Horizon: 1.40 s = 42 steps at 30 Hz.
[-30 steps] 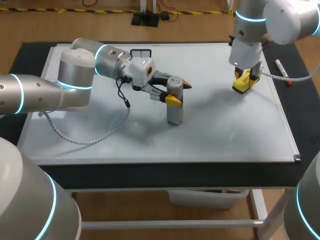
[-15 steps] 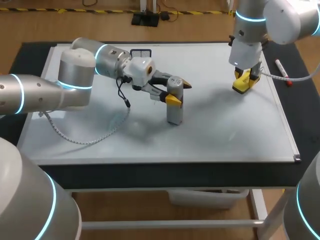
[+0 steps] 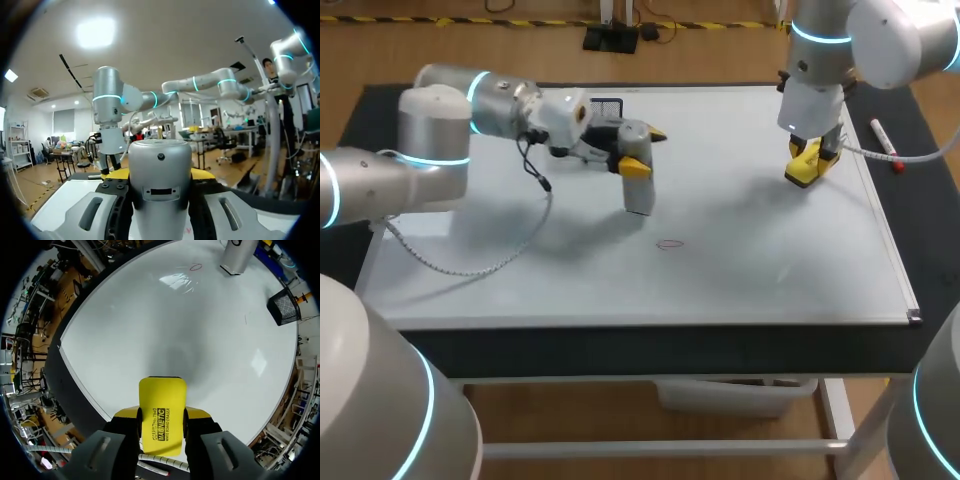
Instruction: Pick up the inspection probe, press it on each red-marked spot on the whiteboard one by one, put down the probe, pick up the eraser, and wipe off all the red marks.
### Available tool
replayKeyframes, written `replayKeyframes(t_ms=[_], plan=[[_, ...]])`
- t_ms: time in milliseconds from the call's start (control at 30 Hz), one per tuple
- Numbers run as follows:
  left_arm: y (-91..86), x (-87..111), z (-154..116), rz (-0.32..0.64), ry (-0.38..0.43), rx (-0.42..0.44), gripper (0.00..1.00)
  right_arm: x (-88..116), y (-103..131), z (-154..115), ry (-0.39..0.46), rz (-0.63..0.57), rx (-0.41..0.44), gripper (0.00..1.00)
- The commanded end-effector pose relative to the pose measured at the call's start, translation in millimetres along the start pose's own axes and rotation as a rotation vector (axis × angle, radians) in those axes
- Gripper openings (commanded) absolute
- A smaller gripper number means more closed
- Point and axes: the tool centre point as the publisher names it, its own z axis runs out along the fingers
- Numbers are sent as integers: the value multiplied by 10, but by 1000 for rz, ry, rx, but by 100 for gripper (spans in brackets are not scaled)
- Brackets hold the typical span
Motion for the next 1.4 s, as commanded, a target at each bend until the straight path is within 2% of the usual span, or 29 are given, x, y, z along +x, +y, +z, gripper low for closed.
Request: replayKeyframes(t_ms=[33,267,733,1033,1400], plan=[[-132,90,-326,2,-68,-20,0,0,-6,-11,3,-2,3,0],[-185,41,-800,6,-173,-21,0,0,-6,-11,3,-2,3,0],[-199,53,-1401,-9,-310,-57,0,0,-6,-11,3,-2,3,0],[-247,122,-1660,-15,-360,-78,0,0,-6,-11,3,-2,3,0],[-247,122,-1660,-15,-360,-78,0,0,-6,-11,3,-2,3,0]])
